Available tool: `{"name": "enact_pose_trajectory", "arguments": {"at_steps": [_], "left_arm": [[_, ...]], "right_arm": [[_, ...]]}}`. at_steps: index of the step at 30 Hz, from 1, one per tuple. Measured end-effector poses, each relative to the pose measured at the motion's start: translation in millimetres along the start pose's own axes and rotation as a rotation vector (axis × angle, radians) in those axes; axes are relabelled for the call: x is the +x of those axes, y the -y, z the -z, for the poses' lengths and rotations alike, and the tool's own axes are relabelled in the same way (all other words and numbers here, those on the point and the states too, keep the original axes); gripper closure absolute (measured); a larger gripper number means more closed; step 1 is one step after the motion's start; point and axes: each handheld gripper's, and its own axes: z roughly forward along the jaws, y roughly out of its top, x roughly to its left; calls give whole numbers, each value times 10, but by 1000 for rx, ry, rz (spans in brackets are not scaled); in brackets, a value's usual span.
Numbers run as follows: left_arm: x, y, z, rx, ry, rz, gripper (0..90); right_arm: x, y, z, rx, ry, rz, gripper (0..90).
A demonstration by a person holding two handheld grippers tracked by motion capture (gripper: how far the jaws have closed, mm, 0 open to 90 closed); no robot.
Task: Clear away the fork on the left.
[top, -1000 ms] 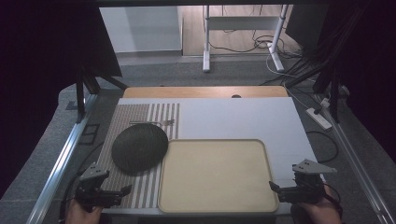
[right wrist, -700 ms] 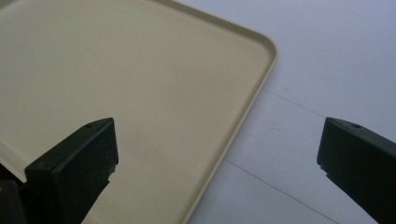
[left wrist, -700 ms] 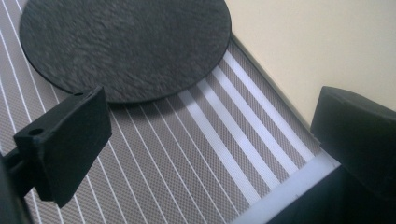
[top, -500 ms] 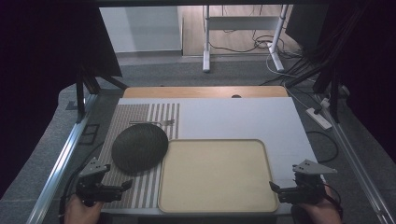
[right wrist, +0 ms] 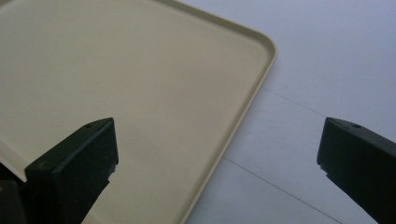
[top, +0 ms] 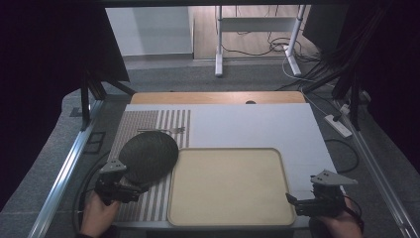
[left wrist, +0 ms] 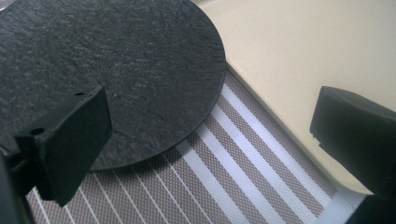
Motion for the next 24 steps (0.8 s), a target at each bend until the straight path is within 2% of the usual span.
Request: {"name": "enact_pose_trajectory", "arguments": {"at_steps": [7,17,21,24], "left_arm": [[57,-127,-101,-8,10,-9,3],[148,-303,-298,16,22,-25,0],[189,-381,-371,20,28,-18,0],[229,-449,-438,21,49,0,0]], "right_arm": [[3,-3,-6,2,0,1,0],[3,-3,-10,3,-1,1,0],[2,-4,-10,3,-1,3,0],[1,-4,-11,2,-2,4,0]]}}
